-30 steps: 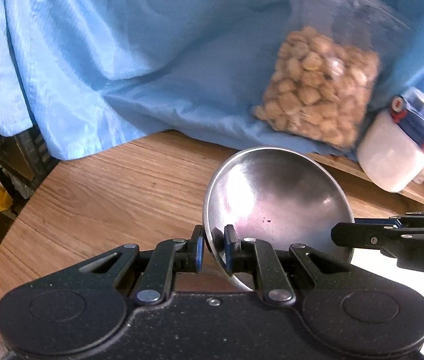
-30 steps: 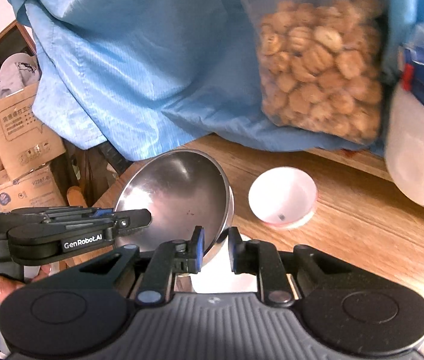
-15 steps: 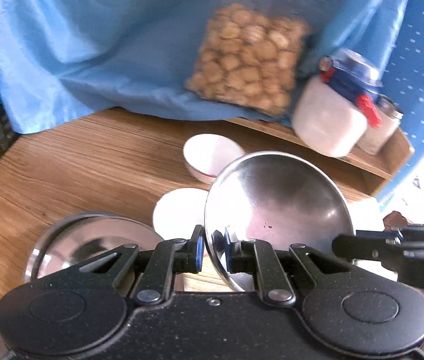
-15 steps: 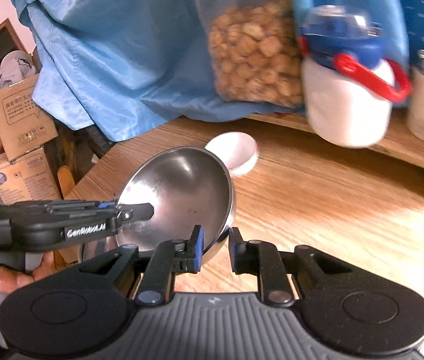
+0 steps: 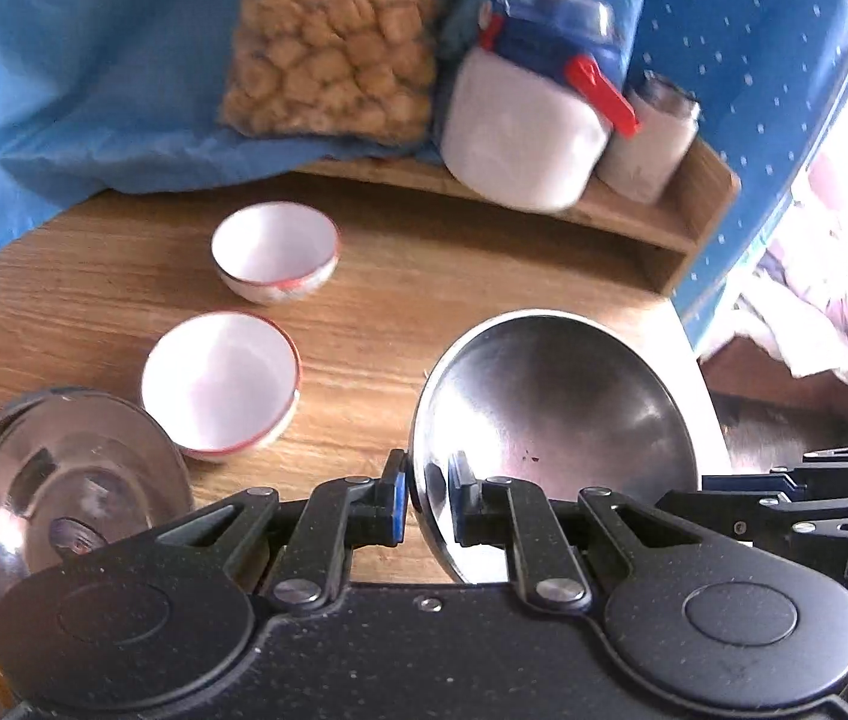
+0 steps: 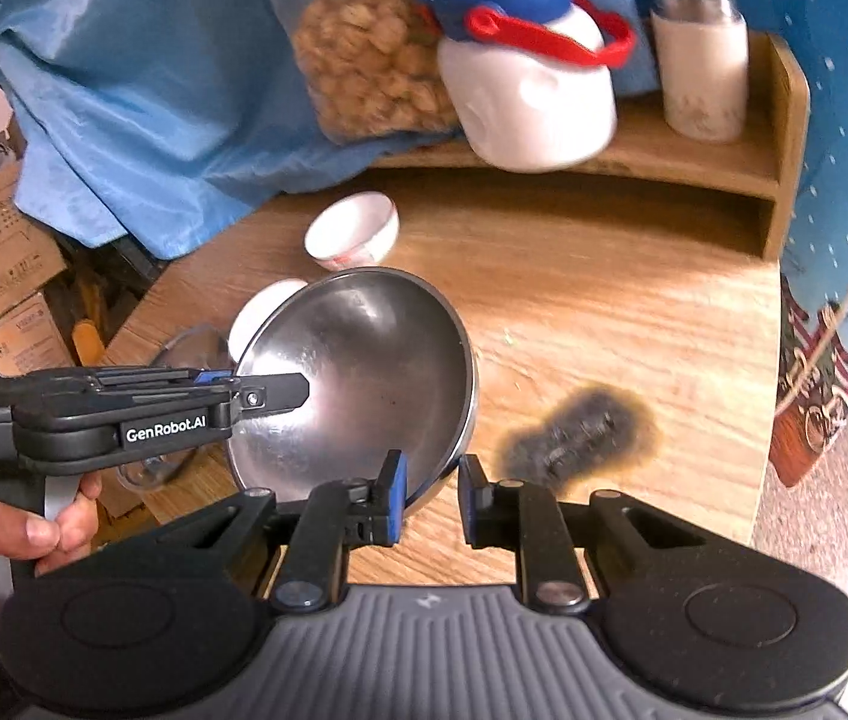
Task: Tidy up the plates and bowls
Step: 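Lift the steel bowl with both grippers and carry it over the stacked plates, then lower the steel bowl onto the plates and open both grippers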
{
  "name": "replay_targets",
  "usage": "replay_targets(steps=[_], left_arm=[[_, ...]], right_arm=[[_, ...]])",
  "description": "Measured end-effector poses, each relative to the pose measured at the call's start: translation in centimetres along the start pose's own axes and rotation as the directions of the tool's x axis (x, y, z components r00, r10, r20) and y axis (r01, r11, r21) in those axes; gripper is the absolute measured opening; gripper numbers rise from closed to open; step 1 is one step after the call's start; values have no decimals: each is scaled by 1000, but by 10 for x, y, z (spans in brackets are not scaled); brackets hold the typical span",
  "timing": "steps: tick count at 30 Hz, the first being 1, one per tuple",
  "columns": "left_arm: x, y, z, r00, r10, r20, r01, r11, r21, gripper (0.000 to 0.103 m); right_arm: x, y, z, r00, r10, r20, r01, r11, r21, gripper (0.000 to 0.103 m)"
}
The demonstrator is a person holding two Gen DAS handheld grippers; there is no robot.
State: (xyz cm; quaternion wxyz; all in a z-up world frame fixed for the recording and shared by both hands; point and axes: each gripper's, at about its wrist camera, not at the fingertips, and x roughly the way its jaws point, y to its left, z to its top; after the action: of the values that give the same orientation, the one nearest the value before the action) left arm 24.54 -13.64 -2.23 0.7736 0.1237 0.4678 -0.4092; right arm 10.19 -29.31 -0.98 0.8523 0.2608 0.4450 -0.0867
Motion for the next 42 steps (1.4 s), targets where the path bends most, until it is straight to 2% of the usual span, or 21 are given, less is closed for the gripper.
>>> replay_targets(steps=[15, 25, 28, 31, 32, 37, 39, 40, 42], left_arm=[[21, 15, -15, 996, 41, -84, -43, 999, -22, 14], [26, 28, -21, 994, 57, -96, -62, 996, -57, 14], [28, 30, -20, 993, 49, -106, -55, 997, -53, 17], [24, 34, -18, 994, 39, -103, -44, 998, -51, 25], [24, 35, -17, 994, 41, -104, -46, 998, -49, 30], [15, 39, -11, 995, 55, -89, -56, 998, -9, 42], [9, 40, -8, 996, 61, -68, -60, 998, 17, 55], [6, 41, -7, 996, 61, -58, -60, 998, 24, 58], [1, 44, -3, 997, 60, -41, -58, 998, 39, 69]], right_arm=[[27, 2, -6, 993, 36, -110, -39, 999, -28, 21], [39, 7, 1, 989, 43, -144, -51, 997, -51, 21], [41, 7, 4, 989, 45, -143, -51, 998, -38, 23], [43, 6, 7, 989, 48, -141, -51, 999, -15, 31], [44, 7, 7, 989, 46, -141, -48, 999, -11, 32], [47, 10, 11, 991, 32, -132, -31, 999, 10, 33], [46, 11, 14, 992, 27, -125, -25, 999, 21, 39], [47, 11, 15, 992, 24, -123, -21, 999, 29, 44], [48, 12, 18, 992, 20, -122, -14, 999, 50, 48]])
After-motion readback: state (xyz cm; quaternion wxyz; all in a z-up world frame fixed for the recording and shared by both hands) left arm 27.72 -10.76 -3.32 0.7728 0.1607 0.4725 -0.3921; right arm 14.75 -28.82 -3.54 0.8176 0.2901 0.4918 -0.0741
